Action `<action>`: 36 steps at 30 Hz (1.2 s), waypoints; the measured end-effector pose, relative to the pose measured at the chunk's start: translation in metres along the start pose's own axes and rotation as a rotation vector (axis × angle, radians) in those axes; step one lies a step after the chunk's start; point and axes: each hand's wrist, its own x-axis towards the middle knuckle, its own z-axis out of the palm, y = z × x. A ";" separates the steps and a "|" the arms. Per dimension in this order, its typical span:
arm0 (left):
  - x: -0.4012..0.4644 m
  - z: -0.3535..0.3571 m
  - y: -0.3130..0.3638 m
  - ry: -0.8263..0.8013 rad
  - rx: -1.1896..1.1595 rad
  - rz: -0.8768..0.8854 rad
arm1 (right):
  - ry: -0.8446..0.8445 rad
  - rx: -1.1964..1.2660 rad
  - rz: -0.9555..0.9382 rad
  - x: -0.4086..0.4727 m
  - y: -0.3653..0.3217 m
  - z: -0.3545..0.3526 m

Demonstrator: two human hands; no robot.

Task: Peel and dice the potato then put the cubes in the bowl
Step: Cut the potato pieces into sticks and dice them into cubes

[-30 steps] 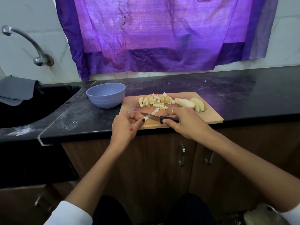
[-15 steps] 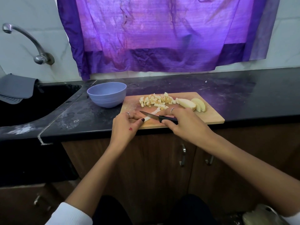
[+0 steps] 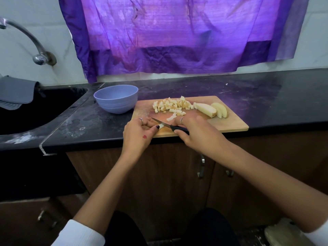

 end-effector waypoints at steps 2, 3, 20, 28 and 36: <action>0.000 0.001 -0.001 0.011 0.013 -0.002 | -0.009 -0.057 -0.004 -0.009 0.005 -0.008; 0.000 0.002 -0.001 0.023 0.022 0.002 | -0.005 -0.075 0.008 -0.013 0.008 -0.012; 0.000 0.007 -0.004 0.044 -0.009 0.034 | 0.012 0.090 0.087 0.004 -0.006 0.003; 0.000 0.008 -0.004 0.054 0.023 0.018 | 0.047 -0.026 0.059 -0.016 0.003 -0.010; 0.000 0.009 -0.010 0.064 0.005 0.047 | 0.030 0.105 0.085 -0.014 -0.004 -0.007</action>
